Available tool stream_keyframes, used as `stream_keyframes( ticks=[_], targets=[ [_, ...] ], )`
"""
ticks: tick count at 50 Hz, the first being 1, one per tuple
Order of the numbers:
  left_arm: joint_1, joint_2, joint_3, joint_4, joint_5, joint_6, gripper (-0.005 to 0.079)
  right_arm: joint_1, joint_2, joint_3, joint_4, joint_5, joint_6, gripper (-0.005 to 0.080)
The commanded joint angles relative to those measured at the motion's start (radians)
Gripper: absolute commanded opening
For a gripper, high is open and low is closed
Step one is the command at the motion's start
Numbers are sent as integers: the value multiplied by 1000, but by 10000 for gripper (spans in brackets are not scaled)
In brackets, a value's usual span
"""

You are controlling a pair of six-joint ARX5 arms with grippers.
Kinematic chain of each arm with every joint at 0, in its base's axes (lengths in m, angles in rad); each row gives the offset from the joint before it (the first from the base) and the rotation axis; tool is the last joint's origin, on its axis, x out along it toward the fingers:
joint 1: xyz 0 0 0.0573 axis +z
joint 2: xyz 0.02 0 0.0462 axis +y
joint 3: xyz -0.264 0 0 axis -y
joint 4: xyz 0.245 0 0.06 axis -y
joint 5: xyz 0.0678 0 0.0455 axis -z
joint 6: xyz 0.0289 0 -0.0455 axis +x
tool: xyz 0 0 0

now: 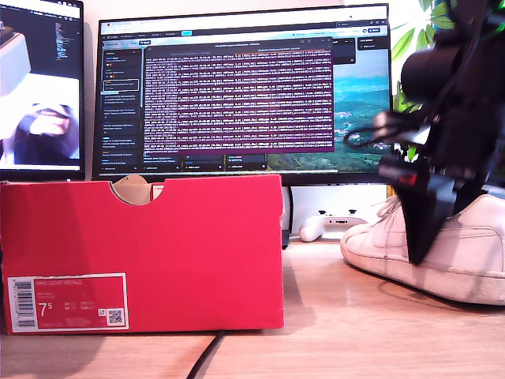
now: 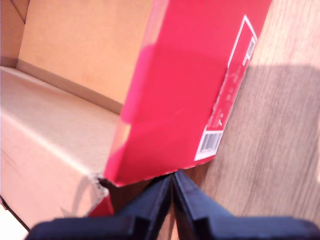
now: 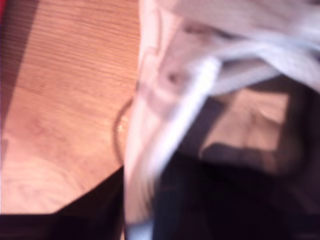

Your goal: Pack the white shoes by picking the first shoe and placing it inside the red shoebox, left side, then picking and rotating the second shoe and placing it in the shoebox

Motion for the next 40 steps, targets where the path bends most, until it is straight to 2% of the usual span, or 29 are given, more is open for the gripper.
stream_keyframes(
  ticks=[1,2,12,20,27,33,40],
  targets=[
    [-2,3,10,9,8,-6,-11,16,5,-1,8,1,2,59],
    [-2,3,10,8,8,-6,-11,18,5,-1,13,1,2,-13],
    [-2,3,10,8,8,-6,-11,41,5,57,-1,0,47,-13],
    [-2,3,10,8,8,-6,-11,63,5,193,-109,0,94,-13],
    [-2,3,10,8,8,-6,-11,97,3,306,-166,-2,231,-13],
    [-2,3,10,9,8,-6,-11,134,3,388,-198,-50,301,-13],
    [-2,3,10,8,8,-6,-11,185,3,450,-166,-139,411,-13]
  ],
)
